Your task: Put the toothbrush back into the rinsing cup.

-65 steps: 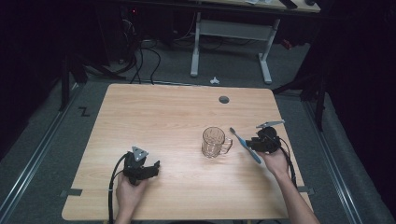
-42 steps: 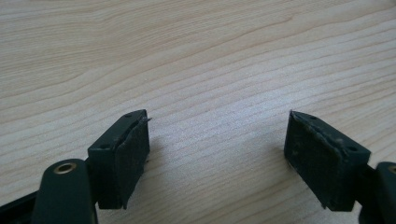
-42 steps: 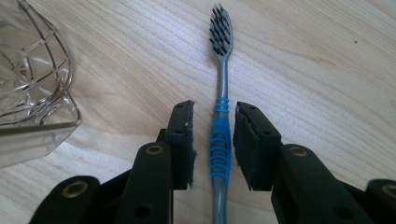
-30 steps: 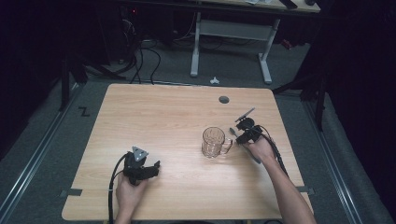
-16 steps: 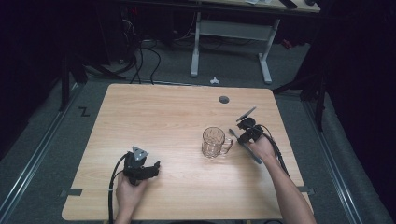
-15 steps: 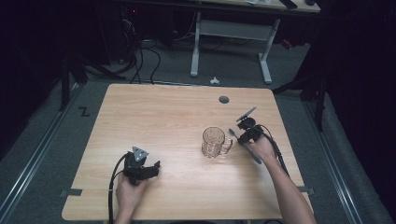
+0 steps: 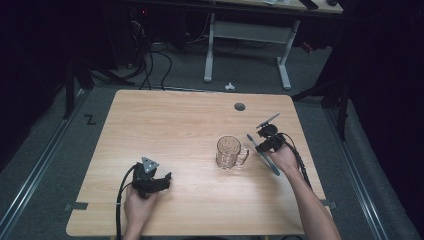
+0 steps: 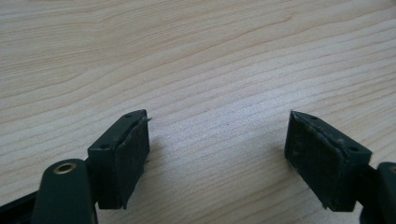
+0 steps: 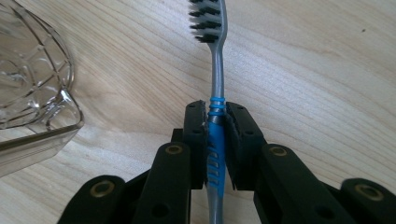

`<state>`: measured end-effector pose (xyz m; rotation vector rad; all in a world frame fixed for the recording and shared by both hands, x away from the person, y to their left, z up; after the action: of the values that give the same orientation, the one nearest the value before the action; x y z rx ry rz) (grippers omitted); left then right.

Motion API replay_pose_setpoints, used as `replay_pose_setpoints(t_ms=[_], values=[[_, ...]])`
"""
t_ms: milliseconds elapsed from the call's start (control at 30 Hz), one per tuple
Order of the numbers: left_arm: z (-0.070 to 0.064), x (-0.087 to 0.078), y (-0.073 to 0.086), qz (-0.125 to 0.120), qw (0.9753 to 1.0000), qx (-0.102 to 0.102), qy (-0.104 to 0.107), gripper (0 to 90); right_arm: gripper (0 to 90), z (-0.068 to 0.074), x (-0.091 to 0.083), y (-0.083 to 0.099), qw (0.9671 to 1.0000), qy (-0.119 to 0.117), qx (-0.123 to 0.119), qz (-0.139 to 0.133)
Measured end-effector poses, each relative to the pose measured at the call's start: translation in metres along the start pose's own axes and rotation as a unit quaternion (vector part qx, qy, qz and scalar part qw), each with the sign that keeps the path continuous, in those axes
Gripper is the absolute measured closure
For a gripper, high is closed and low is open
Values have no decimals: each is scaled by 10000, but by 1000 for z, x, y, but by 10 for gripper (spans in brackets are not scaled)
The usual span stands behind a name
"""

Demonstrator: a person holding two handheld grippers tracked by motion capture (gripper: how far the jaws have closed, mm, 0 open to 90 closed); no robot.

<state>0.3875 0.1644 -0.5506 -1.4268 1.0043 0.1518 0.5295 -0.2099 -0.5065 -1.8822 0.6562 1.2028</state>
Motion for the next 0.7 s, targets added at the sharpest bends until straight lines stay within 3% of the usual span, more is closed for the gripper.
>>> replay_pose_setpoints(t_ms=[700], values=[[0, 0, 0, 0, 10000, 0, -1, 226, 797, -9, -29, 8, 9971, -231, 262, -674]])
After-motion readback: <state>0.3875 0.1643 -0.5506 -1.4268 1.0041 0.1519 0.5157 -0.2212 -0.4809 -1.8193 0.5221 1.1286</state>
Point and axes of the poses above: each handheld gripper's, and its own axes: x roughly forward along the jaws, y roughly out of its underside, z roughly to its left, the point moved 6 cm from there along x, roughly forward along the jaws, and after that the axes turned 14 degrees about y, right-handed, at the moved point
